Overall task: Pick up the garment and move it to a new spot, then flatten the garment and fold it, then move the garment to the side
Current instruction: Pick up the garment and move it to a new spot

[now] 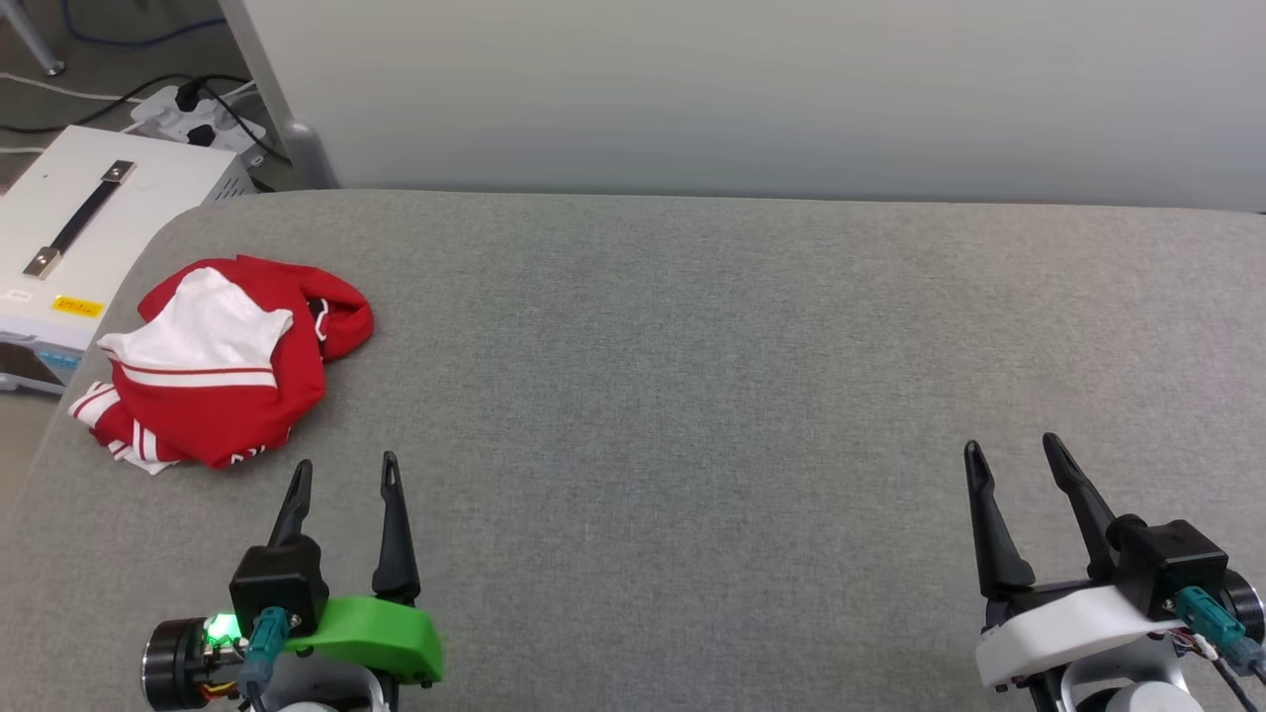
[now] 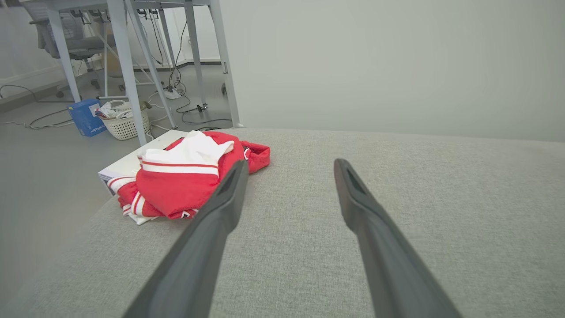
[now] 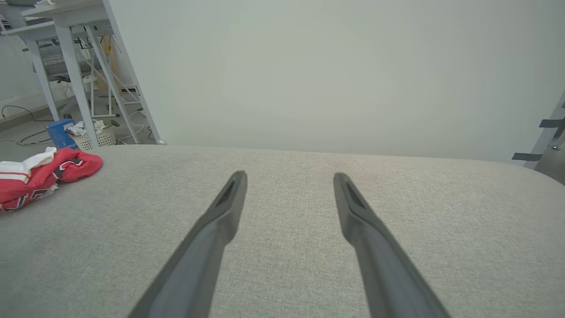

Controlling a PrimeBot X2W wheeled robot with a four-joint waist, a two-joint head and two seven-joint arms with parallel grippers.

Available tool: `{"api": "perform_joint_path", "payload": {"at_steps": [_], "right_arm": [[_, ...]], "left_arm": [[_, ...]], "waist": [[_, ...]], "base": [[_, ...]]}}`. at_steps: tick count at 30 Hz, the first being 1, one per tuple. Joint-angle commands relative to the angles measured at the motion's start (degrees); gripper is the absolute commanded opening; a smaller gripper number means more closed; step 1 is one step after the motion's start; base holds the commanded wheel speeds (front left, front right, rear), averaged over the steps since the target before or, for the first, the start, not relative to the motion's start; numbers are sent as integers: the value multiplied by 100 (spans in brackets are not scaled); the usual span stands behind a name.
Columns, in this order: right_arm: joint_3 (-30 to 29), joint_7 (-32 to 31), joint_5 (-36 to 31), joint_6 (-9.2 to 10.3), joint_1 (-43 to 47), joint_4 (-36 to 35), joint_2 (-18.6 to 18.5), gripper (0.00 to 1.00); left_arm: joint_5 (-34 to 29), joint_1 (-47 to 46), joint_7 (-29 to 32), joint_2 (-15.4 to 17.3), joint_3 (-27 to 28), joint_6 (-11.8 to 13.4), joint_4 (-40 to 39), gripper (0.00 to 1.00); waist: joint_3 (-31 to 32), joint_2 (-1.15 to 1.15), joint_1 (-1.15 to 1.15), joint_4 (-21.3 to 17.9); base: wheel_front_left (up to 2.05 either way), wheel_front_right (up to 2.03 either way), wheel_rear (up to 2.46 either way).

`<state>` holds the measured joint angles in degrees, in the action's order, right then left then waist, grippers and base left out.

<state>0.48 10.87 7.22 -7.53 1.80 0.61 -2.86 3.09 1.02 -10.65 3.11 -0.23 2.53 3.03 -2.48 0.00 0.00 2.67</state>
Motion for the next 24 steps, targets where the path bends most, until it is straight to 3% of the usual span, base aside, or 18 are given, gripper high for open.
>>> {"api": "perform_joint_path", "payload": {"at_steps": [1,24], "right_arm": [[29,60,26,3,25,-3,-2,100],[426,330,-193,4,-31,-71,-1,100]], "left_arm": [[66,-88,-77,-18,33,43,17,100],[544,-189,-351,-22,287,180,162,100]], "waist": [[-47,0,0,130],[-330,0,0,1694]], "base": [[0,0,0],[0,0,0]]}}
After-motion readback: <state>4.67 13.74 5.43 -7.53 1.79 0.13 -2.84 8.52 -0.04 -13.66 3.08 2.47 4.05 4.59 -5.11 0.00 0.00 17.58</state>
